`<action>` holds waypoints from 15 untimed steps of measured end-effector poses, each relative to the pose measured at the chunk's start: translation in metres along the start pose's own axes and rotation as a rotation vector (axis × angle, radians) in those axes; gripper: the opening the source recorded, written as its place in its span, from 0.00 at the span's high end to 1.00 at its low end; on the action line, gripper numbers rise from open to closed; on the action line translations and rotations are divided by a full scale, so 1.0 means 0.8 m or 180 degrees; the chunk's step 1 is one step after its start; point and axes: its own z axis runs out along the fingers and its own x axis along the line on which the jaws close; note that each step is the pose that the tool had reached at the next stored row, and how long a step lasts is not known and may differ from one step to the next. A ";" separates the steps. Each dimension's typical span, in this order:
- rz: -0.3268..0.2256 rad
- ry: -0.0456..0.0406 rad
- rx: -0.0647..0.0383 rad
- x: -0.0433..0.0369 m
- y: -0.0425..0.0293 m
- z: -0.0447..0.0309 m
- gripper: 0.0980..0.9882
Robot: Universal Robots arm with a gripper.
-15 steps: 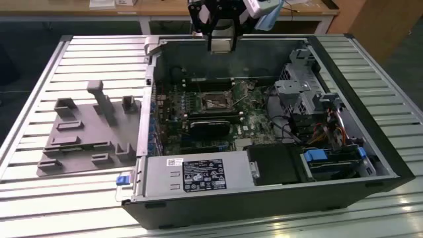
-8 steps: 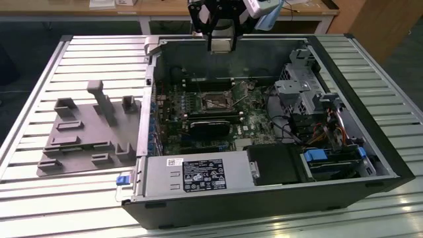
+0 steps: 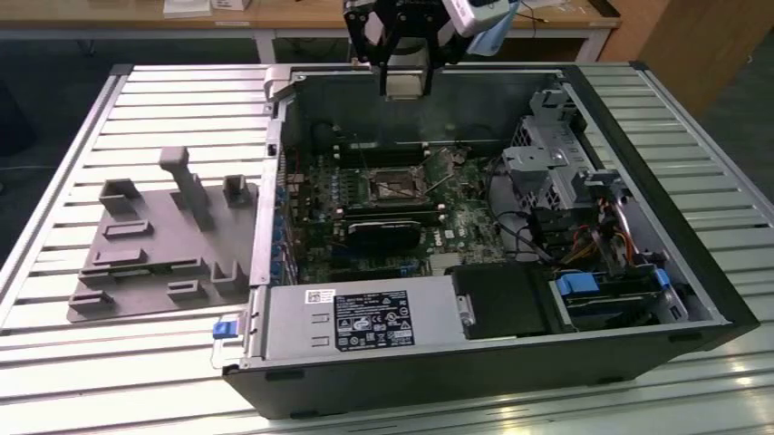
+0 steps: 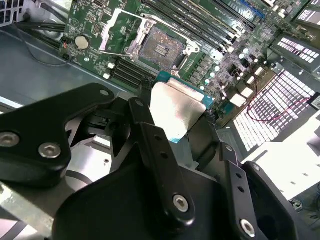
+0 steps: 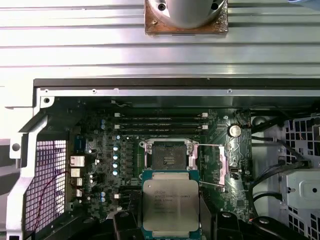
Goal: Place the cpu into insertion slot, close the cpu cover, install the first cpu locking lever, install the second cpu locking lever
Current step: 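Place the cpu into insertion slot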
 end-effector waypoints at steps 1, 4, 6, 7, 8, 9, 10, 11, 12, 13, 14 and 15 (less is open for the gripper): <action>0.0000 0.0000 0.0000 0.000 -0.0002 0.0020 0.51; 0.0001 0.0000 0.0000 0.000 -0.0008 0.0087 0.51; 0.0014 -0.0001 0.0000 0.000 -0.0012 0.0132 0.51; 0.0030 -0.0003 0.0000 0.000 -0.0014 0.0154 0.51; 0.0063 -0.0006 -0.0001 0.000 -0.0015 0.0173 0.51; 0.0121 -0.0011 -0.0002 0.000 -0.0017 0.0190 0.51; 0.0179 -0.0016 -0.0004 0.000 -0.0018 0.0204 0.51; 0.0235 -0.0021 -0.0004 0.000 -0.0020 0.0217 0.51; 0.0293 -0.0026 -0.0006 0.000 -0.0021 0.0231 0.51; 0.0349 -0.0031 -0.0007 0.000 -0.0022 0.0244 0.51; 0.0406 -0.0036 -0.0008 0.000 -0.0023 0.0258 0.51; 0.0463 -0.0042 -0.0009 -0.001 -0.0024 0.0272 0.51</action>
